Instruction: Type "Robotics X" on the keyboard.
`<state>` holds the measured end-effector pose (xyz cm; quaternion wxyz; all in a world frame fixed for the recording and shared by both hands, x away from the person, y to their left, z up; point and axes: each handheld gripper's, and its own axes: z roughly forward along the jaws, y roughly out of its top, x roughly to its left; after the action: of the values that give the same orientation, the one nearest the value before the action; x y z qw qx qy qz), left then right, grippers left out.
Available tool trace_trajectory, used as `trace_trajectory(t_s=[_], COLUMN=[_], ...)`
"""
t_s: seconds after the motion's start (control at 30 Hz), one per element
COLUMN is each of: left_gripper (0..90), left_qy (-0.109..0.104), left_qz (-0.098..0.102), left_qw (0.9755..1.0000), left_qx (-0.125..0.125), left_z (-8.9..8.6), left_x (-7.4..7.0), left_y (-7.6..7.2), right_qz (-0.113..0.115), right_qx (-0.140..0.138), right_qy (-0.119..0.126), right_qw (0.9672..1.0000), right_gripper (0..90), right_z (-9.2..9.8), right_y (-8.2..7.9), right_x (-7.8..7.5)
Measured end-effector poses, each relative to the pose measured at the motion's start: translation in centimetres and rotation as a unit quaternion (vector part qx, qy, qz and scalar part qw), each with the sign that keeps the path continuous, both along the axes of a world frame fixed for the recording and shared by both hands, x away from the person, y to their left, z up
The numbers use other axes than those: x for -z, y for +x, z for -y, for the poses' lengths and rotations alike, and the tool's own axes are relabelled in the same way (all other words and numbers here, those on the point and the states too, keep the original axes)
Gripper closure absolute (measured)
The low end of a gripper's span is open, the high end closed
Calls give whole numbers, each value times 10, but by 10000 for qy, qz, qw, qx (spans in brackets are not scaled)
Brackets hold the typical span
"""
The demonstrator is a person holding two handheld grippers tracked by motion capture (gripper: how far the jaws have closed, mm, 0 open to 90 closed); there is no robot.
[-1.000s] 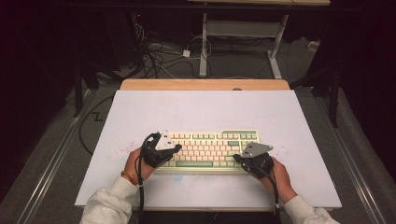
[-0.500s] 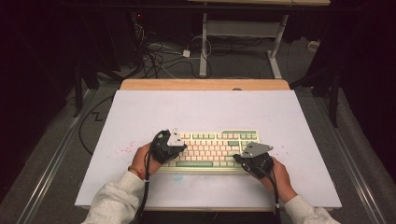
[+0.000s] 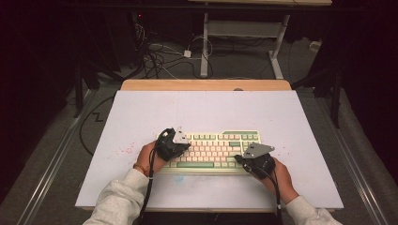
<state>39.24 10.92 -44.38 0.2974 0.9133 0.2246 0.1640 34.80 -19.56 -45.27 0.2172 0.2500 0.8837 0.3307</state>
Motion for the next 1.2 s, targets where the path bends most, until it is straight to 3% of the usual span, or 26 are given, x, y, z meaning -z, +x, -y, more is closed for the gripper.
trace_trajectory(t_s=[0.47,0.6,0.77,1.2], left_gripper=[875,874,874,874], left_qy=[49,-69,-187,-513], left_qz=[-100,107,215,522], left_qw=[9999,9999,9996,9973], left_qx=[52,-18,-20,-103], left_z=[1,-2,-5,-14], left_x=[2,-4,-8,-16], left_y=[0,-3,-6,-13], right_qz=[4,20,55,228], right_qx=[-15,48,14,14], right_qy=[-37,-57,-85,172], right_qw=[10000,10000,9999,9996], right_gripper=[900,900,900,900], right_z=[0,0,0,8], right_y=[0,-2,-1,-5], right_x=[0,0,-1,-13])
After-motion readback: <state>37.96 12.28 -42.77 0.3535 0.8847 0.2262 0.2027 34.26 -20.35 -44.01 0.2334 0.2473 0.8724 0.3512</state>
